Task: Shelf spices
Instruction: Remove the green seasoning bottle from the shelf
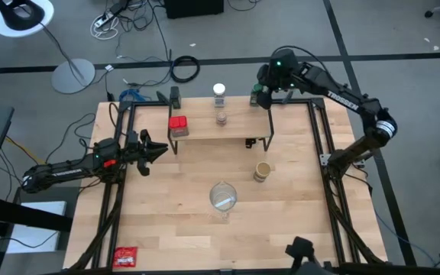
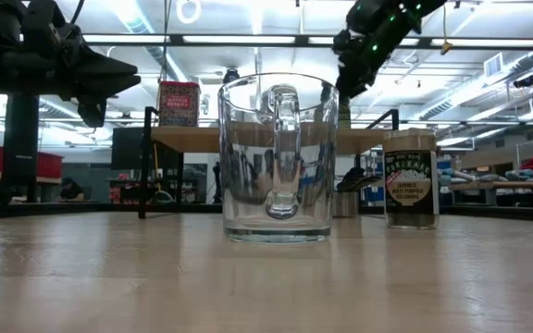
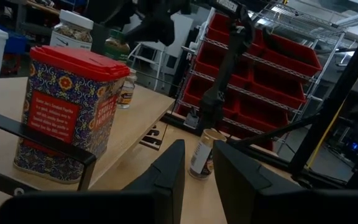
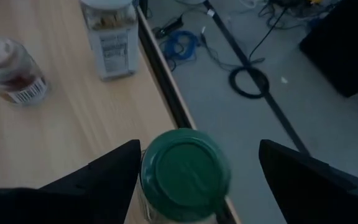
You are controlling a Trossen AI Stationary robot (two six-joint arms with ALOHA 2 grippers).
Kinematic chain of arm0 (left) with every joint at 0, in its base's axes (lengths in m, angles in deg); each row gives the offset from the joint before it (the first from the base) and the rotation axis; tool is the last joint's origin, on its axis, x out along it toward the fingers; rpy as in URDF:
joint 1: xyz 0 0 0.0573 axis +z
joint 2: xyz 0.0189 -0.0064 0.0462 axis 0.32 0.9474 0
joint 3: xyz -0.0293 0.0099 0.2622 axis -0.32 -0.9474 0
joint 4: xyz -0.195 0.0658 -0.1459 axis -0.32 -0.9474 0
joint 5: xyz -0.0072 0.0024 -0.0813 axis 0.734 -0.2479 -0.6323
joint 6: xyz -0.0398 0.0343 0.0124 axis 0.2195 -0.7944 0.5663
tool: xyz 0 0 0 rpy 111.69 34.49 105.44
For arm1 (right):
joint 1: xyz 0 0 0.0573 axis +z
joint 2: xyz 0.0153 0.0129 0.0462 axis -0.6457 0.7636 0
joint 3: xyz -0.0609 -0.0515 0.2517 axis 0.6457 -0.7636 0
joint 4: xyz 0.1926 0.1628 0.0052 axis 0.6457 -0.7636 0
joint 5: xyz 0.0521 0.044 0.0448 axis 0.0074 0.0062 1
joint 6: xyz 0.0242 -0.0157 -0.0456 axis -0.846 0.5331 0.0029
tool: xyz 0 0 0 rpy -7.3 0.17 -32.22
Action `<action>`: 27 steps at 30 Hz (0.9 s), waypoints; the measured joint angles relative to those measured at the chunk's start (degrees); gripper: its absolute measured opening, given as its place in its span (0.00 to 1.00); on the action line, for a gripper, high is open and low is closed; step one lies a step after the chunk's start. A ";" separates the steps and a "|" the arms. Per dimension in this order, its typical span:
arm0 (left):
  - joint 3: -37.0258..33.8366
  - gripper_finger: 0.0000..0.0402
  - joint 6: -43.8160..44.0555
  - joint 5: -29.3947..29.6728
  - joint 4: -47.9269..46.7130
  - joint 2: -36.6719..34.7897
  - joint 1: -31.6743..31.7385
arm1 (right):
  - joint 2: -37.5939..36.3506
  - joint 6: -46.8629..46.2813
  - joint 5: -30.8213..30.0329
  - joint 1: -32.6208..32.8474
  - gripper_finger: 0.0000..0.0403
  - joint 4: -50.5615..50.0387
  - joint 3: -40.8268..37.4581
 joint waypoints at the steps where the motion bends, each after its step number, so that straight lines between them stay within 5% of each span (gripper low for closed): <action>1: 0.00 0.22 0.00 -0.02 -0.04 0.02 0.00 | 0.83 -0.06 0.29 0.01 0.81 0.02 0.00; 10: 0.00 0.22 0.02 0.00 -0.41 0.00 0.00 | 4.25 1.93 0.75 0.58 0.73 -0.92 -0.07; 17: 0.00 0.22 0.00 0.00 -0.48 0.00 0.00 | 3.28 2.41 1.05 1.67 0.48 -2.93 -0.07; 27: 0.00 0.22 -0.10 0.02 -0.66 0.01 0.00 | -3.86 1.54 1.41 4.09 0.48 -4.50 -0.07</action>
